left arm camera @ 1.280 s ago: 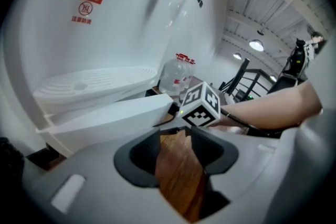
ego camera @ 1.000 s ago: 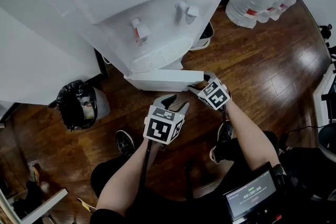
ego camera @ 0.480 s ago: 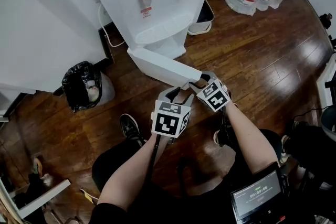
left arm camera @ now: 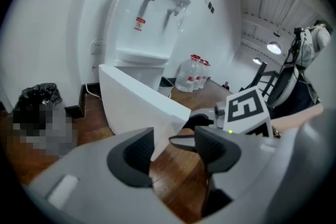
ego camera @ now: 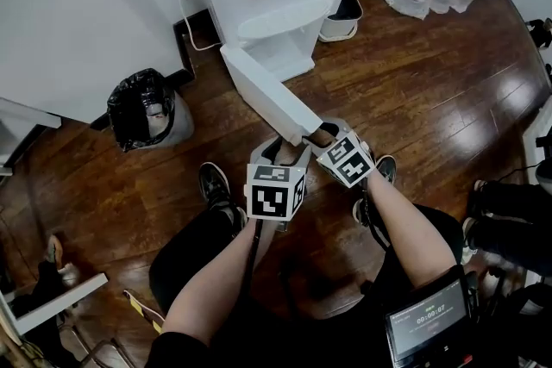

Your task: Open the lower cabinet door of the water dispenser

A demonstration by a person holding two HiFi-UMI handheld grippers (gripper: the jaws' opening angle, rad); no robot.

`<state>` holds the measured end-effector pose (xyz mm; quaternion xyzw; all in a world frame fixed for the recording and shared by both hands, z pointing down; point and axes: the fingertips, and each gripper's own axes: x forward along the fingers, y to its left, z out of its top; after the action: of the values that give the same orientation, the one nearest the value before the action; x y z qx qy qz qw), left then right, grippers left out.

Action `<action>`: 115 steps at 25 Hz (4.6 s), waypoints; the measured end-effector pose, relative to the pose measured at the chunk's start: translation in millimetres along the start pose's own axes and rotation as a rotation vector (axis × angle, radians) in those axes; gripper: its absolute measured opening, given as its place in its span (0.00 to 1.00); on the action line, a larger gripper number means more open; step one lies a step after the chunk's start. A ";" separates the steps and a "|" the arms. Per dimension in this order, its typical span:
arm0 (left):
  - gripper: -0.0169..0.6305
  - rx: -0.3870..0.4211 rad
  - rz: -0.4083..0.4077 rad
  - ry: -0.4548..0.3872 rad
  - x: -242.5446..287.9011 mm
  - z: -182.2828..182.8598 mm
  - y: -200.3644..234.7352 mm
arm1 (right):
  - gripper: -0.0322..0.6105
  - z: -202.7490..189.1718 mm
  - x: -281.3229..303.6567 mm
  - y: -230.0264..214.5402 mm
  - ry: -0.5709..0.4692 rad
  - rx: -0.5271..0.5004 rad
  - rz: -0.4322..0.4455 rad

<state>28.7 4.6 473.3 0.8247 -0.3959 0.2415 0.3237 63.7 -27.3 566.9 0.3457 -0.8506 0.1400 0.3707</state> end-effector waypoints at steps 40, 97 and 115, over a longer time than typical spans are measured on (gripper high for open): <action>0.35 -0.021 0.056 0.005 -46.1 -19.1 50.3 | 0.26 43.0 19.7 110.4 -0.042 -0.121 0.208; 0.30 -0.160 0.261 -0.080 -124.1 -15.2 204.4 | 0.20 139.7 100.5 210.9 -0.149 -0.144 0.316; 0.30 -0.189 0.339 -0.091 -136.2 0.8 251.0 | 0.11 175.7 126.5 216.9 -0.158 -0.181 0.324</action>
<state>-252.0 -48.0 469.6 0.7221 -0.5644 0.2168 0.3361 -241.6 -18.9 542.3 0.1794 -0.9307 0.0933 0.3049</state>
